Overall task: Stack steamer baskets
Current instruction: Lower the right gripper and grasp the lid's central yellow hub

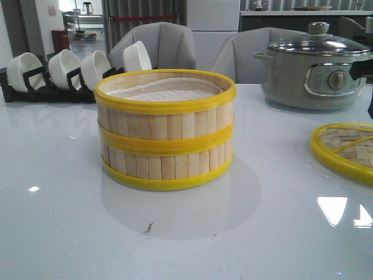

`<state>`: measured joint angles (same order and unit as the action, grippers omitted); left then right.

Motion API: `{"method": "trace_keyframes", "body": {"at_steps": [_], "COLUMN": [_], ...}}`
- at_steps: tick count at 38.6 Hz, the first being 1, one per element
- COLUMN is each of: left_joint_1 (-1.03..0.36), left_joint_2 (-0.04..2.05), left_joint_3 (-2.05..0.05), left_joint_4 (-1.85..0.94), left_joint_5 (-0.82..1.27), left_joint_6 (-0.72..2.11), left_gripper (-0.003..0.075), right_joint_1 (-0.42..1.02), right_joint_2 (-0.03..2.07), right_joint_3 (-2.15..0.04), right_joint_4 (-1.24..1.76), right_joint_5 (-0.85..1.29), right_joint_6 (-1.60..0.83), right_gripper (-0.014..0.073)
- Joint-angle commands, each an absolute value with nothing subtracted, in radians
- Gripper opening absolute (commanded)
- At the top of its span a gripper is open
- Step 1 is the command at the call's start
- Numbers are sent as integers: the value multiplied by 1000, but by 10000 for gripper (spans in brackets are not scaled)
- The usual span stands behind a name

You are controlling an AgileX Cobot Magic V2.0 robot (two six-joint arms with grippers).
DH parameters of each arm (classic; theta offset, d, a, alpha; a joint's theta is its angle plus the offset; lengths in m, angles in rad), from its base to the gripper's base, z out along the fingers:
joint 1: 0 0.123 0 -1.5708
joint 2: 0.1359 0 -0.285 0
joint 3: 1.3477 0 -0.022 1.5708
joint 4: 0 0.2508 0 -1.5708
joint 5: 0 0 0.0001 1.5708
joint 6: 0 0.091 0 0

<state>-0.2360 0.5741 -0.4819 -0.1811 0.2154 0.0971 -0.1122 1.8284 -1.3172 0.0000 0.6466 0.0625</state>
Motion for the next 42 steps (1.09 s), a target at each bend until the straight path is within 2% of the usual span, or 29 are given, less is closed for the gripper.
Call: {"method": "trace_keyframes", "body": {"at_steps": [1,21,32,42], "left_joint_1": [-234,-234,-234,-234], "left_joint_2": [574,574,574,574], "left_joint_3": [-511,-511,-511,-511], "left_joint_4": [-191,-191,-191,-191], "left_joint_5": [119,121,121,121], "left_joint_6": [85,85,85,85], "left_gripper": [89,89,89,89], "right_joint_1": [-119,-126,-134,-134], "right_joint_2": [1799,1831,1831,1832], "right_joint_3": [-1352,-1352,-1352,-1352], "right_joint_4": [-7,-7,-7,-7], "right_joint_5": [619,583,583,570], "right_joint_6": [50,50,50,50], "right_gripper": [369,367,247,243]}}
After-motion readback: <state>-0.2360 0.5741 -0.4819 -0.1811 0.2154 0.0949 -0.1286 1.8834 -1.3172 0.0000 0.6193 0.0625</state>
